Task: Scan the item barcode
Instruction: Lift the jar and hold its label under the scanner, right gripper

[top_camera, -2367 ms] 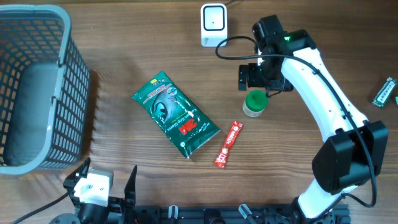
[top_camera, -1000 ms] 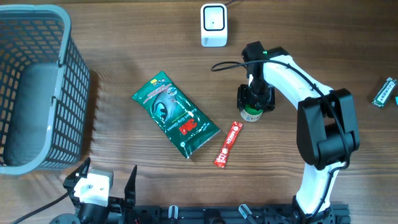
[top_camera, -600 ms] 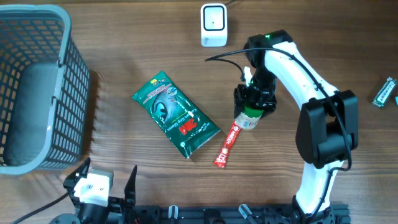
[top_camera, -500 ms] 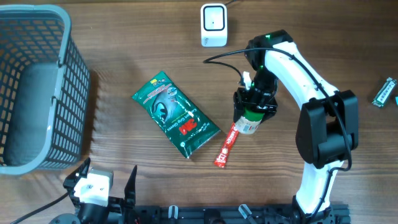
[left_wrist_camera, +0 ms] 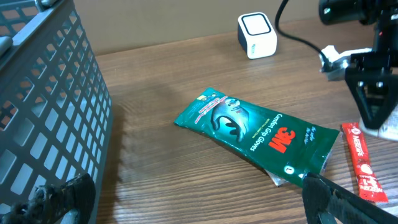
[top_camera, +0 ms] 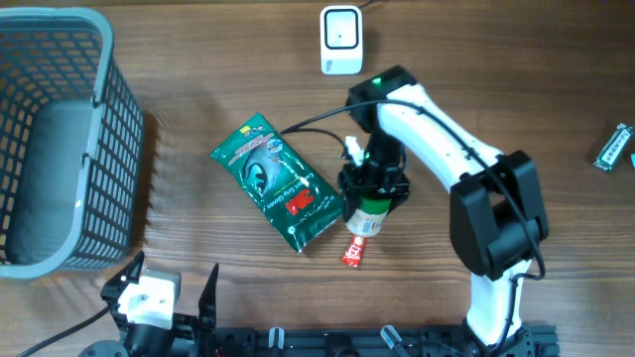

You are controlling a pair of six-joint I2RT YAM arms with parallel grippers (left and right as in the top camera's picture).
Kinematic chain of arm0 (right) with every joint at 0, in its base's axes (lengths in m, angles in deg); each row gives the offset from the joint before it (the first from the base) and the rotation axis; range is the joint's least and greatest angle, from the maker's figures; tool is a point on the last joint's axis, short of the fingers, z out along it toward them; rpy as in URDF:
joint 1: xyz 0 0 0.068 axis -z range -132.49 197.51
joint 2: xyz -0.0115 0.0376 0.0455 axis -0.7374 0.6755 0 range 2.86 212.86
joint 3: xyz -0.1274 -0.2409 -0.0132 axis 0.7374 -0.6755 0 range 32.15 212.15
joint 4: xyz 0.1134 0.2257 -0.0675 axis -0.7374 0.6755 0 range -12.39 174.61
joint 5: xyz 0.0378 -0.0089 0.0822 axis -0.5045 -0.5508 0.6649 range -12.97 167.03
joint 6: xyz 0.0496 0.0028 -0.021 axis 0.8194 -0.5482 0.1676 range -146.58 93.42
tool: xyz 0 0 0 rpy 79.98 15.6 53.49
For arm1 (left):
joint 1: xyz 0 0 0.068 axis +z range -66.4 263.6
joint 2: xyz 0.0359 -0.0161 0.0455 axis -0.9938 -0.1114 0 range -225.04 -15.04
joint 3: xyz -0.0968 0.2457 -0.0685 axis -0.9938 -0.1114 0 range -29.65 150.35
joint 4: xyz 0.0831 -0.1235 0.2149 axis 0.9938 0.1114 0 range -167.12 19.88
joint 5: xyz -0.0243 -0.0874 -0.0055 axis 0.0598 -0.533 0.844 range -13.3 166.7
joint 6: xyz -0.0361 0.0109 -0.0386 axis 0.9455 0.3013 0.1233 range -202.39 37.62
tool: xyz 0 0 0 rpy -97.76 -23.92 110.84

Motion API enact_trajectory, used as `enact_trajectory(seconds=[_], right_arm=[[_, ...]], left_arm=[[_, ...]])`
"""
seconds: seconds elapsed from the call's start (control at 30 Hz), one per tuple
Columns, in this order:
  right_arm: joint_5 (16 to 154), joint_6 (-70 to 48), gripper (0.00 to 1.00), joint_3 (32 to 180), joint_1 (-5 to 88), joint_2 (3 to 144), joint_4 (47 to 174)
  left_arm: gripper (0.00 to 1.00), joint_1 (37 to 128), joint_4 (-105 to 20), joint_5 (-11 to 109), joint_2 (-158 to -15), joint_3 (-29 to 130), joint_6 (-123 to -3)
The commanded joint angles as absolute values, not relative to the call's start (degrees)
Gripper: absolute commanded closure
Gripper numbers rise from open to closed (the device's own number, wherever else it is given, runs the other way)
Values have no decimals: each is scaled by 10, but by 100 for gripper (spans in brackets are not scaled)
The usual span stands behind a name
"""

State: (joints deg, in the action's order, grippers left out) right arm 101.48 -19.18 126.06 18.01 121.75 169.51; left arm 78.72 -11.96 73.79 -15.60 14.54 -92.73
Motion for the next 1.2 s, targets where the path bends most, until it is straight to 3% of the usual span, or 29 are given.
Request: enact_trajectory(seconds=[0.0,0.2,0.4,0.67,0.83,0.93,1.0,1.17], right_arm=[[1033,-202,48,1235,134,1162,1700],[1033,-155,48,1148,51,1044,1700],[1016,-136,47,1136,41,1009,1678],[838,-39,43,1168,45,1009,1445],[592,-42,51,1197,85,1009,1309],[526,-110,52,1197,116,1009,1190],[526,-173,47,1194,136,1015,1089],[526,-211,43,1194,177,1082,879]], left_arm=[[0,785,-121,731,-155,145,-926],[0,785,-121,731,-155,145,-926],[0,785,-121,731,-155,145,-926],[0,785,-121,731,-155,145,-926],[0,785,-121,731,-155,145,-926],[0,785,-121,731,-155,145,-926],[0,785,-121,731,-155,145,-926],[0,785,-121,731,-155,145,-926]])
